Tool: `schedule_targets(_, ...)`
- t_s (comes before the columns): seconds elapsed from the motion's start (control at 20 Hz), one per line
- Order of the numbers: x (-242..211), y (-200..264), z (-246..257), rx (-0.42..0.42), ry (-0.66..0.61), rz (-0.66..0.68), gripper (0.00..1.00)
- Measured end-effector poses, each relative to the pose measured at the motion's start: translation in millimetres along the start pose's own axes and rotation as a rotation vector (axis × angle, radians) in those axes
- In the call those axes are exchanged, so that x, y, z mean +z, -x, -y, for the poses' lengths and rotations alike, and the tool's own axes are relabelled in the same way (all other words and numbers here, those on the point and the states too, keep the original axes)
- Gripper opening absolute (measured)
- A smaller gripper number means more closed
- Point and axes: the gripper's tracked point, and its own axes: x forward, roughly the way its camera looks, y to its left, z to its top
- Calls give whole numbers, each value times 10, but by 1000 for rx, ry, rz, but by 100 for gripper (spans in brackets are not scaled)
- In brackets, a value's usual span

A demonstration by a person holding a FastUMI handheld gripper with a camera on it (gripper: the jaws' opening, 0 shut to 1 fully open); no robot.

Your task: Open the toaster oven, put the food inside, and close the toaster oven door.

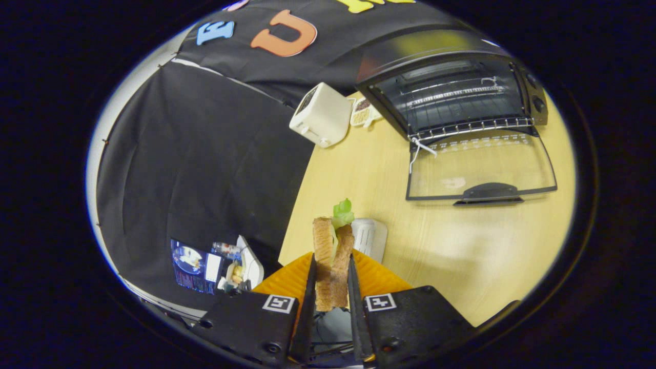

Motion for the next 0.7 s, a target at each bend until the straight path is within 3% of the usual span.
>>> schedule_targets(0.15,355,136,196,49,-78,91,37)
schedule_targets(0.35,928,322,788,44,-181,257,36)
schedule_targets(0.55,1310,451,1125,160,-345,408,36)
schedule_targets(0.7,1560,478,1360,195,-453,533,36)
